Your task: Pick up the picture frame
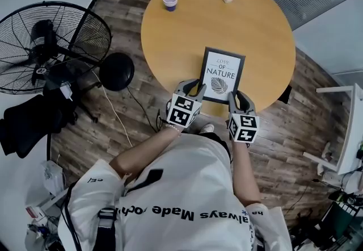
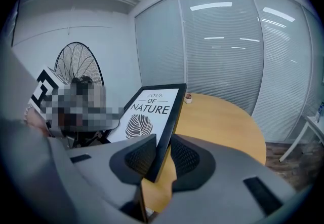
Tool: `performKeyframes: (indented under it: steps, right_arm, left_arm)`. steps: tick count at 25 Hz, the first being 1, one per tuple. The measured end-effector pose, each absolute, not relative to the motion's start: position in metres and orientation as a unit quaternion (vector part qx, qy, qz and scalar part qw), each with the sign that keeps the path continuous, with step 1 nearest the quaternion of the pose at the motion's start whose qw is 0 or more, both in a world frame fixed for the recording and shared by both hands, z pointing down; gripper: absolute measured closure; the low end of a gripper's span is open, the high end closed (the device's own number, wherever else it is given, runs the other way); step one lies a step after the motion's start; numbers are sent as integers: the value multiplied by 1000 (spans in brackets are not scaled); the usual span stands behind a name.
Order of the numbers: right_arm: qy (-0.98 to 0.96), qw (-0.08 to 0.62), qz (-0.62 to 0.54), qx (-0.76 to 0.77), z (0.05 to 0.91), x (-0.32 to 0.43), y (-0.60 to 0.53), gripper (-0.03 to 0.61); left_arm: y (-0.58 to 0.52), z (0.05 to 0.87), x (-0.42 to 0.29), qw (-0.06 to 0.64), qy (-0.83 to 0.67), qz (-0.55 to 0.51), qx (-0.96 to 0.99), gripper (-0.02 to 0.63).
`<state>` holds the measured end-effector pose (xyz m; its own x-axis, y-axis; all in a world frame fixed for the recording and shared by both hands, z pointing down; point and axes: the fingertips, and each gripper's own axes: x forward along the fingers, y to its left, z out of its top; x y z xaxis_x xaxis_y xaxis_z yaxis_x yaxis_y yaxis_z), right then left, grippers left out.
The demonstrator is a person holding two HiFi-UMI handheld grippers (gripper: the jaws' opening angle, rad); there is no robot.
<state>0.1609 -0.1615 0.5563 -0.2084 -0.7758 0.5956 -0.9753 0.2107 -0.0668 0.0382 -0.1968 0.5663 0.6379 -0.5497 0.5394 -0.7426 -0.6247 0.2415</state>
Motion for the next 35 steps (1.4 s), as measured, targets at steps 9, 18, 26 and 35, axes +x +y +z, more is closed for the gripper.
performKeyframes:
  steps: [9, 18, 26, 35]
  right_arm:
    - [-750, 205, 204, 595, 524, 158, -159, 476]
    - [-753, 196, 177, 602, 494, 152, -154, 476]
    - [-757, 168, 162, 610, 462, 148, -150, 476]
    - [-759, 139, 126, 623, 414, 144, -144, 479]
  left_arm:
    - [-194, 530, 34, 203, -370, 188, 887, 495]
    - [-192, 503, 29, 185, -376, 174, 891, 495]
    - [-188, 469, 24, 165, -378, 156, 897, 495]
    - [-184, 425, 20, 136, -380, 128, 906, 494]
